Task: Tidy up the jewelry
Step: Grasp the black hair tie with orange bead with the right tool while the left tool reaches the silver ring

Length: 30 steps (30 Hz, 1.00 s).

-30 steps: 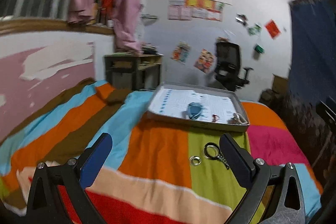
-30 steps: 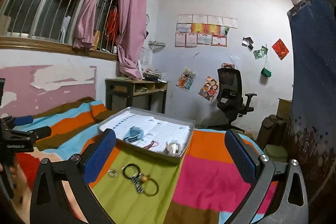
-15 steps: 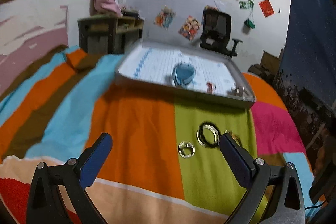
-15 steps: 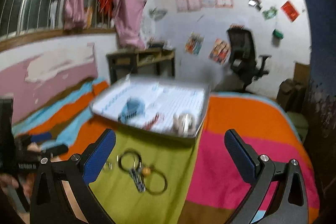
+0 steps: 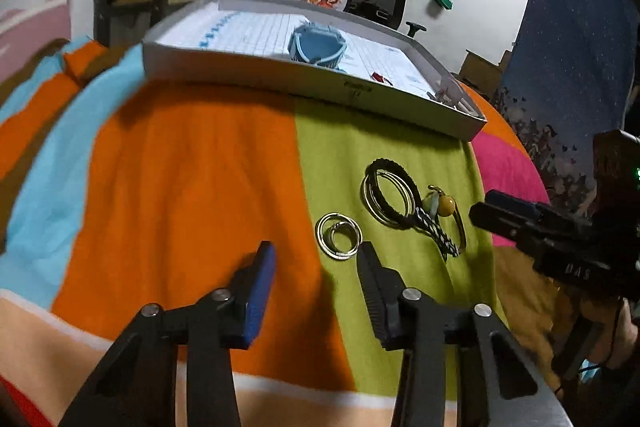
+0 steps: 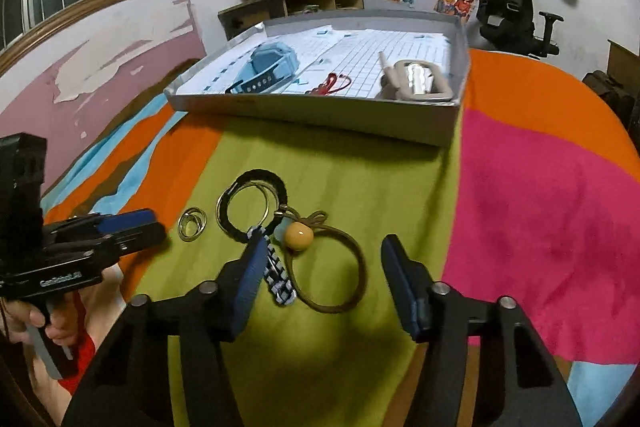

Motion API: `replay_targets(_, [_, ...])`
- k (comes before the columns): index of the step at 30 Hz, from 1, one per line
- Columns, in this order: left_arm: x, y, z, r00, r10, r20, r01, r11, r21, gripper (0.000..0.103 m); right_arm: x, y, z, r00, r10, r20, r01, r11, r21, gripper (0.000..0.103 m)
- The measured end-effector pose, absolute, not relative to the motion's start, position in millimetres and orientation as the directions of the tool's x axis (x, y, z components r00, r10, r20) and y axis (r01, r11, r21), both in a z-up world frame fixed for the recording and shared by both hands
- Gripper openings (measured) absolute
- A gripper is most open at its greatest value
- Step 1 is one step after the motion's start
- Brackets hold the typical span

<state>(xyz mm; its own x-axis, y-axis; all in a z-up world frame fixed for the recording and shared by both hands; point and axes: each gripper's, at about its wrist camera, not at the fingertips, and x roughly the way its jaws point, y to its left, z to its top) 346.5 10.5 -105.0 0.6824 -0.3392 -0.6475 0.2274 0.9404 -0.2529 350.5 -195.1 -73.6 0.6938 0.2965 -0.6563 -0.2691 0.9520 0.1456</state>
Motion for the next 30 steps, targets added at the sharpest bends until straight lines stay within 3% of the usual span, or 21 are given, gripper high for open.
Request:
replay_targets(2, [351.5,8.3,-106.3,0.681,-0.36,-0.638,0.247,0.933,-0.263,0.029,352.6,-191.4,-74.9,0.691,0.304,-0.655,-0.275,0.949,0.15,0.047])
replay_targets(4, [355.6,5.3,-108.2,0.678,-0.364,-0.639,0.259,0.931,-0.256,0.028,354.3,-188.2,-75.6,0.691,0.303,-0.656,-0.275,0.95,0.149,0.039])
replay_targets(11, [358.3,-6.7,-113.8,0.678,-0.317,-0.663,0.284,0.945,-0.161,0.028,363.2,-183.6,-79.8,0.677,0.288,-0.678,-0.264,0.954,0.142,0.03])
replay_targets(21, [351.6,-11.9,-105.4,0.717,-0.299,-0.63,0.3,0.948,-0.109,0.024,371.0,-169.1,-77.6,0.678,0.266,-0.685,-0.26,0.959,0.115,0.029])
replay_targets(22, [350.4,-15.0,-105.0,0.718,-0.295,-0.63,0.308,0.947,-0.092,0.024,370.9,-168.4,-78.3,0.678,0.264,-0.686,-0.262,0.959,0.111,0.025])
replay_targets(25, [351.9,-21.2,-106.0,0.717,-0.277,-0.64,0.316,0.947,-0.057,0.011,371.3,-169.2,-79.2,0.676,0.267,-0.687,-0.262,0.958,0.114,0.021])
replay_targets(30, [359.0,-23.9,-107.1,0.715,-0.276,-0.643,0.315,0.947,-0.056,0.007,371.5,-169.2,-79.7,0.677,0.266,-0.687,-0.263,0.958,0.113,0.021])
